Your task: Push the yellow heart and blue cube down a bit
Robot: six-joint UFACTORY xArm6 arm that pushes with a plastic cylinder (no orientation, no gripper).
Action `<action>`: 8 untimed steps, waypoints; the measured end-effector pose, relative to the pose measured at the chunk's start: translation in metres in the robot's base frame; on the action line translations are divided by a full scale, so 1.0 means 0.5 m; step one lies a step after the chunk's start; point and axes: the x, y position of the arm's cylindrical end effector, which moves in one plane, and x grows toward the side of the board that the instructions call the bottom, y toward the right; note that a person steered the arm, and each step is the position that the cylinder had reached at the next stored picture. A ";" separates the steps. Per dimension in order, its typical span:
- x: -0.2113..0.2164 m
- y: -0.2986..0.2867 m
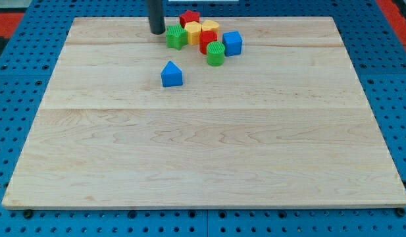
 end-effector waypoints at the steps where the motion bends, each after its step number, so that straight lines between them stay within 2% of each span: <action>1: 0.000 0.079; 2: -0.080 0.026; 3: -0.081 -0.012; 5: -0.080 0.025; 7: -0.079 0.157; 8: -0.077 0.166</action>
